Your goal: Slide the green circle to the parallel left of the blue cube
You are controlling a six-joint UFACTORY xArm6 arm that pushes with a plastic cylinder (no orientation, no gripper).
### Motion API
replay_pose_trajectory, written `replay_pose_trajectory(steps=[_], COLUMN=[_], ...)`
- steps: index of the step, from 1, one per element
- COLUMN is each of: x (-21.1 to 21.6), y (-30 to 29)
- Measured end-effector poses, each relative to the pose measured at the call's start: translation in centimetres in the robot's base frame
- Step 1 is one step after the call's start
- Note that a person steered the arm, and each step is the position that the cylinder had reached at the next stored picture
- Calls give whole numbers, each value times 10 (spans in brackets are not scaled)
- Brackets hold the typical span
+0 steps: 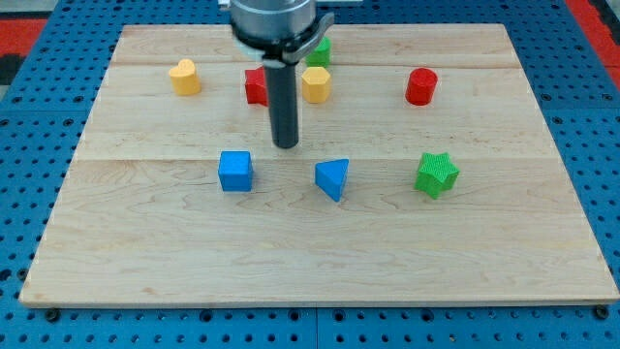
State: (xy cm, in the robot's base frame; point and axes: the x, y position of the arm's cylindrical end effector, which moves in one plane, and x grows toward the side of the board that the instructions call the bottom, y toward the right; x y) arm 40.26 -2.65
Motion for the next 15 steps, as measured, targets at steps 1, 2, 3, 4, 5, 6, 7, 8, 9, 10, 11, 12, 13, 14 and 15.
replay_pose_trajectory(steps=[1, 2, 3, 4, 5, 6, 7, 8, 9, 10, 11, 12, 13, 14, 15], x=[-24, -43, -86, -127, -157, -170, -162, -163, -158, -151, -129, -105, -79, -53, -29], y=[46, 92, 96, 108, 89, 31, -9, 6, 3, -47, -77, -77, -77, -73, -69])
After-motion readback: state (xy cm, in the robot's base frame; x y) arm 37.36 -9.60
